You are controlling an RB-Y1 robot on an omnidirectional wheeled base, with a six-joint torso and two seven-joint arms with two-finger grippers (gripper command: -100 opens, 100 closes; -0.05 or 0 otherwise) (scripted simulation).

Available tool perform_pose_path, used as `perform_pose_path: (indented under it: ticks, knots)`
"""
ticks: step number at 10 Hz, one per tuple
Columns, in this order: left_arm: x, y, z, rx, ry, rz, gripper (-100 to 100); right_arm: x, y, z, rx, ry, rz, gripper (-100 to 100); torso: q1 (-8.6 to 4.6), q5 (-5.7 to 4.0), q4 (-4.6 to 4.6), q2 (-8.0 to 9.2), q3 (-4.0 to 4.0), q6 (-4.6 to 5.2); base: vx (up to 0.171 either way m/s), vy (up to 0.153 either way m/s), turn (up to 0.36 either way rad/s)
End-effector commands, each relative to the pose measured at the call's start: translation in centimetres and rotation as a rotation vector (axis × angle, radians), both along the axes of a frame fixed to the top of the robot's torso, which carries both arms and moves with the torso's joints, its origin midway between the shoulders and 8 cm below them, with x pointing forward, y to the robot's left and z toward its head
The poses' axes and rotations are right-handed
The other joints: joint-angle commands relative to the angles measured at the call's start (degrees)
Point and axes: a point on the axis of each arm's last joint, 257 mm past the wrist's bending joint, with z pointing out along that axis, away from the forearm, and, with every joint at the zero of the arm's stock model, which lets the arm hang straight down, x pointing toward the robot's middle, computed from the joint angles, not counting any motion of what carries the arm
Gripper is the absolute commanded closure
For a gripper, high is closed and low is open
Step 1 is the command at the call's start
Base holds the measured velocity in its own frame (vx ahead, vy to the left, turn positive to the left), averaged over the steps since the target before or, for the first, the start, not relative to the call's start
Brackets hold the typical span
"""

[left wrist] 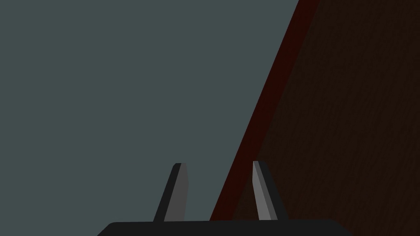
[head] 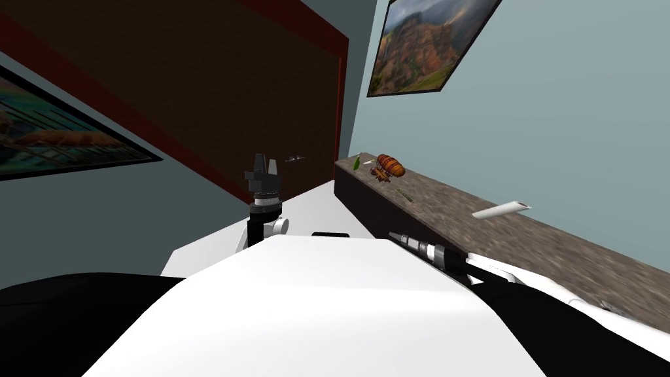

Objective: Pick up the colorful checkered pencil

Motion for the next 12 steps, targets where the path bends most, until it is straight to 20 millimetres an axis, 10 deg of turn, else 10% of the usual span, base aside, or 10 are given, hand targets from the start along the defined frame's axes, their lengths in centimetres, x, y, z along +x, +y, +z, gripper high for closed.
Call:
perform_pose_path:
  ticks: [1, 12]
  knots:
    - [0.0, 0.0, 0.0, 0.000, 0.000, 0.000, 0, -1.5, -2.6, -0.7, -0.087, 0.050, 0.025, -100, 0.00, 0.00, 0.00, 0.00, 0.00, 0.00, 0.088, 0.000, 0.067]
    - [0.0, 0.0, 0.0, 0.000, 0.000, 0.000, 0, -5.9, -15.5, -0.4, -0.485, 0.255, 0.180, -100, -0.09, -0.04, -0.02, -0.07, -0.05, 0.01, 0.121, -0.029, 0.062]
